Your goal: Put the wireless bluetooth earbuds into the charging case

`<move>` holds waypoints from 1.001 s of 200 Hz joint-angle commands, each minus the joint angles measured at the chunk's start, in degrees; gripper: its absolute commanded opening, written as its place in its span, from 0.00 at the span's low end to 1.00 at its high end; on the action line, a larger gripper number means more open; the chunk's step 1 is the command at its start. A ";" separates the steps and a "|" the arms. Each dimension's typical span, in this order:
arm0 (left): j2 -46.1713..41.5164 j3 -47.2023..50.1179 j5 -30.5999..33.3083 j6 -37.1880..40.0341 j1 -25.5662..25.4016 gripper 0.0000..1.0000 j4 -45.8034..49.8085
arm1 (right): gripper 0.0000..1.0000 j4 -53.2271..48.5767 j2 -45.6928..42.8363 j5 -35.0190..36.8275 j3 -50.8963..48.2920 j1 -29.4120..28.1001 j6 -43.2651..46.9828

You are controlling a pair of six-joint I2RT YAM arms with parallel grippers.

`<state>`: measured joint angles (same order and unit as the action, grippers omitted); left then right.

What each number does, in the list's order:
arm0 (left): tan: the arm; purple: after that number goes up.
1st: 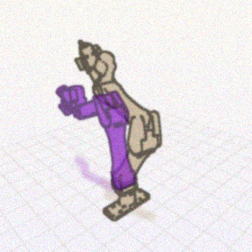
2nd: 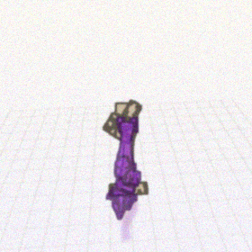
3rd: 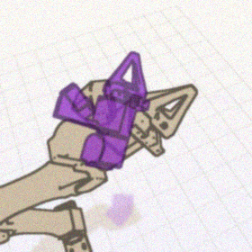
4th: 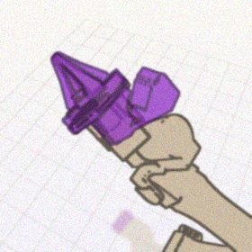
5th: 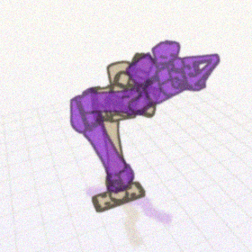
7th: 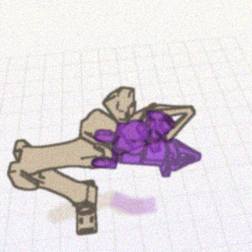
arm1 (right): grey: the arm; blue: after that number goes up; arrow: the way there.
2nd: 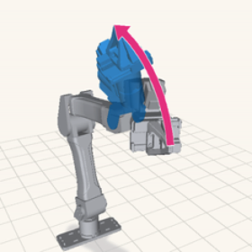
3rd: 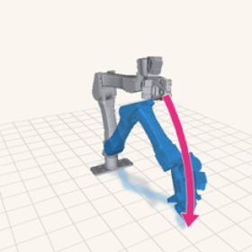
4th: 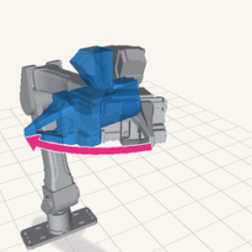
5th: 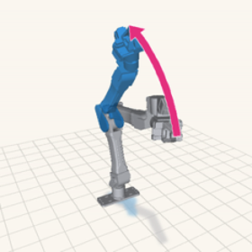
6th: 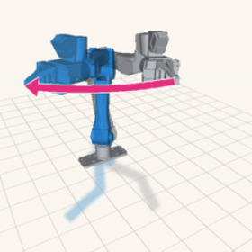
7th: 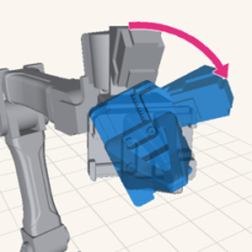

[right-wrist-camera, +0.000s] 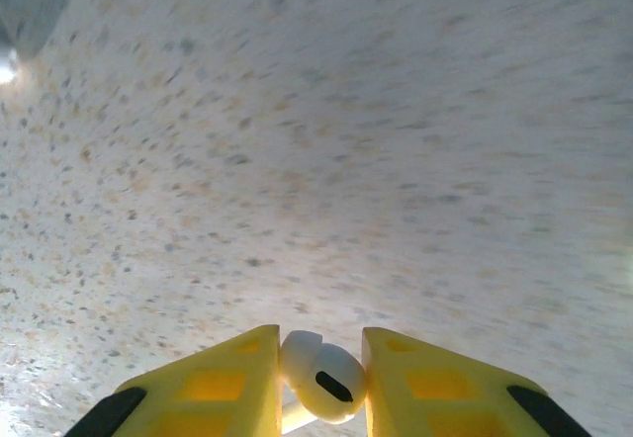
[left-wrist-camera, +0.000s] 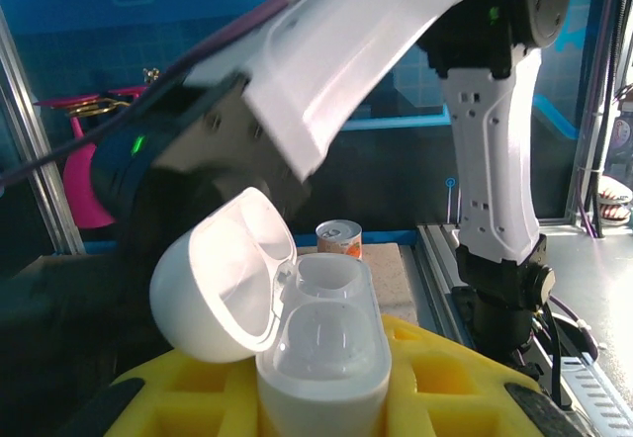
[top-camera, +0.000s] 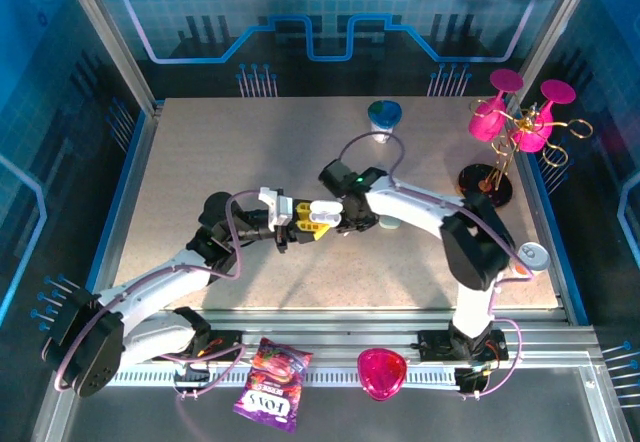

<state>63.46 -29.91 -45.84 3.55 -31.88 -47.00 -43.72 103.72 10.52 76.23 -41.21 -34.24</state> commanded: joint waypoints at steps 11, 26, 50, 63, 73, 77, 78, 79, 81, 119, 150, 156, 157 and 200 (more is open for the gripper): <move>2.75 0.47 1.57 0.43 0.33 0.13 -0.90 | 0.25 -1.32 -9.28 5.81 -3.21 3.63 2.03; 4.42 0.45 1.83 -0.33 0.42 0.13 -1.66 | 0.25 -2.95 -13.03 8.62 -3.32 4.21 3.38; 7.49 0.04 2.55 -1.56 0.59 0.13 -2.70 | 0.25 -6.11 -17.81 12.40 -1.98 4.13 4.87; 9.25 -0.08 2.78 -2.36 0.72 0.13 -3.99 | 0.25 -7.01 -20.03 13.39 -1.23 3.78 5.29; 10.53 -0.23 2.77 -2.97 0.80 0.13 -5.03 | 0.25 -7.40 -21.81 13.93 -0.68 3.24 5.61; 11.04 -0.32 2.78 -3.31 0.89 0.13 -5.47 | 0.25 -7.49 -22.55 14.02 -0.46 2.97 5.71; 11.14 -0.32 2.78 -3.34 0.87 0.13 -5.51 | 0.25 -7.50 -22.71 14.01 -0.42 2.89 5.74; 11.28 -0.32 2.78 -3.45 0.91 0.13 -5.58 | 0.25 -7.47 -22.87 14.00 -0.35 2.85 5.79; 11.56 -0.32 2.84 -3.57 0.93 0.13 -5.74 | 0.25 -7.50 -23.15 14.06 -0.24 2.68 5.88; 15.05 -2.92 2.51 -6.09 1.78 0.13 -2.81 | 0.25 -9.12 -26.36 15.41 2.98 -1.28 7.11; 16.40 -5.59 2.48 -7.90 1.83 0.14 2.34 | 0.25 -7.82 -27.29 16.34 4.99 -4.53 8.52; 16.71 -6.08 2.43 -8.46 1.77 0.14 3.16 | 0.25 -7.29 -27.34 16.33 5.21 -5.05 8.74; 16.75 -6.19 2.43 -8.64 1.79 0.14 3.28 | 0.25 -7.18 -27.34 16.30 5.27 -5.08 8.79; 18.26 -9.49 3.11 -15.72 1.87 0.14 5.91 | 0.25 -4.82 -25.96 16.20 6.91 -7.62 10.21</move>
<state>80.68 -36.64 -43.20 -6.61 -30.46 -43.20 -49.91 77.36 25.32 80.66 -47.35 -25.54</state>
